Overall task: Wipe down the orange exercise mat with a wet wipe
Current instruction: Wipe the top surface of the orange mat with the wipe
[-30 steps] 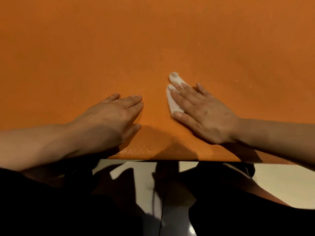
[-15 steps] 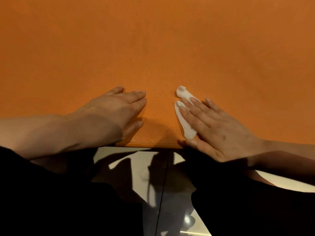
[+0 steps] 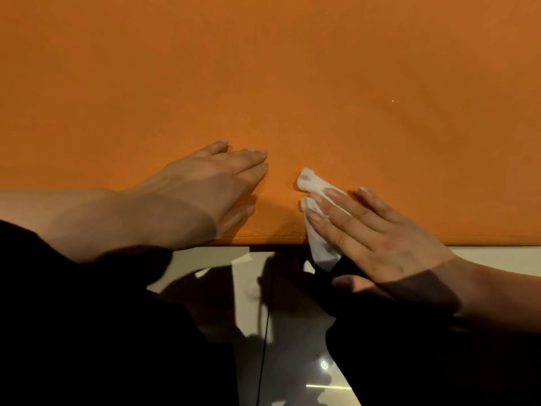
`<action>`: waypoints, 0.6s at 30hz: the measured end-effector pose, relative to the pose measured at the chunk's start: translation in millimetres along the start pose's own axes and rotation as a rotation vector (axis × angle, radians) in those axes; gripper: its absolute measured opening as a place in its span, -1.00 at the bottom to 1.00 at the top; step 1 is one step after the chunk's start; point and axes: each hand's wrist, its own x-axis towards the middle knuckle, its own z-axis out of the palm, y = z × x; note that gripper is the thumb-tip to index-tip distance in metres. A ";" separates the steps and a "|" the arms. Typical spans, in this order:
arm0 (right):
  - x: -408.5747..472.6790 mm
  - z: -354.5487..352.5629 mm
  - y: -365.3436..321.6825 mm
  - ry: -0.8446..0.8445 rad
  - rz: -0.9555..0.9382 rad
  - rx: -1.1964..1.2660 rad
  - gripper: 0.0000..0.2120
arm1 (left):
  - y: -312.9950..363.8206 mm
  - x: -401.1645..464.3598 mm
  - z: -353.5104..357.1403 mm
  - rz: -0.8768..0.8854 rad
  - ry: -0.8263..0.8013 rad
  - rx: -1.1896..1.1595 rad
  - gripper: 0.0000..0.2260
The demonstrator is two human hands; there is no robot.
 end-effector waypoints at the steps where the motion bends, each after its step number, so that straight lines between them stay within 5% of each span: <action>1: -0.5 -0.9 -4.1 0.014 0.012 0.015 -0.29 | 1.0 1.7 0.4 0.013 -0.002 0.014 -0.42; 6: 20.3 -4.0 -0.4 0.002 -0.035 0.058 -0.32 | 6.2 11.7 -1.6 0.052 -0.022 0.060 -0.40; 12: -13.8 -8.1 23.9 -0.020 0.183 0.067 -0.30 | 6.0 17.3 -2.8 0.050 -0.038 0.067 -0.33; 18: 19.3 -15.3 10.6 -0.096 0.016 0.115 -0.28 | 6.9 24.6 -5.4 0.015 -0.041 -0.004 -0.27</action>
